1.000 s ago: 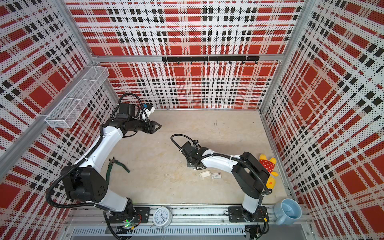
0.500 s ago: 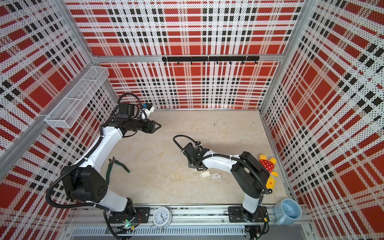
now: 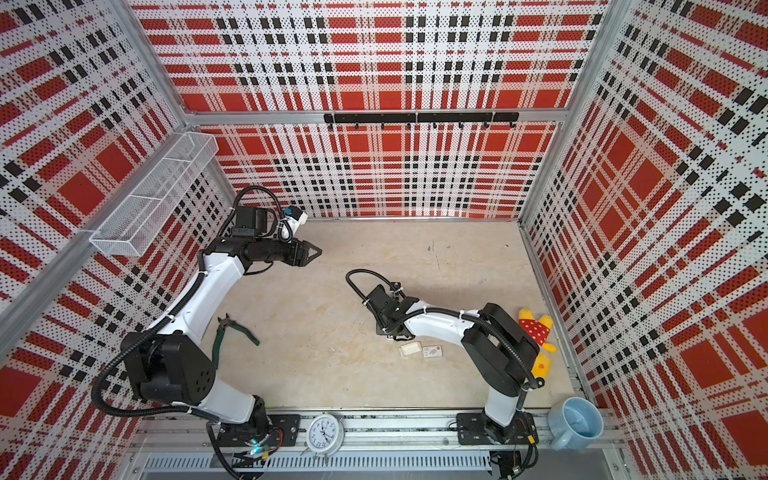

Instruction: Load the staples into the stapler

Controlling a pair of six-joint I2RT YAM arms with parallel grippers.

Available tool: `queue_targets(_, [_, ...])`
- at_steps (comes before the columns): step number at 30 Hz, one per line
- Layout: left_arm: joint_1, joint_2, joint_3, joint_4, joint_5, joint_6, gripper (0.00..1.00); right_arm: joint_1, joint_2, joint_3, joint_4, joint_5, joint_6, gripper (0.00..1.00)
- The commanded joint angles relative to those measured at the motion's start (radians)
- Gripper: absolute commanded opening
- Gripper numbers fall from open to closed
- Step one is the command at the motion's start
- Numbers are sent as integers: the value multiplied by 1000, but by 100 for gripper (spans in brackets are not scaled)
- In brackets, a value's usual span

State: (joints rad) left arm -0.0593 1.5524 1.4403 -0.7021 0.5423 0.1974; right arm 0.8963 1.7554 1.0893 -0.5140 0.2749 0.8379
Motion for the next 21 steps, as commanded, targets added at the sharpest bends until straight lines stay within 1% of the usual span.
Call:
queue_targets(1, [11,-9,-11,21,14,-18,65,-4,8,32,20,14,7,14])
queue_targets(21, [19,-8,-27,29,19,-18,65,-3,24,16,37,2,10,14])
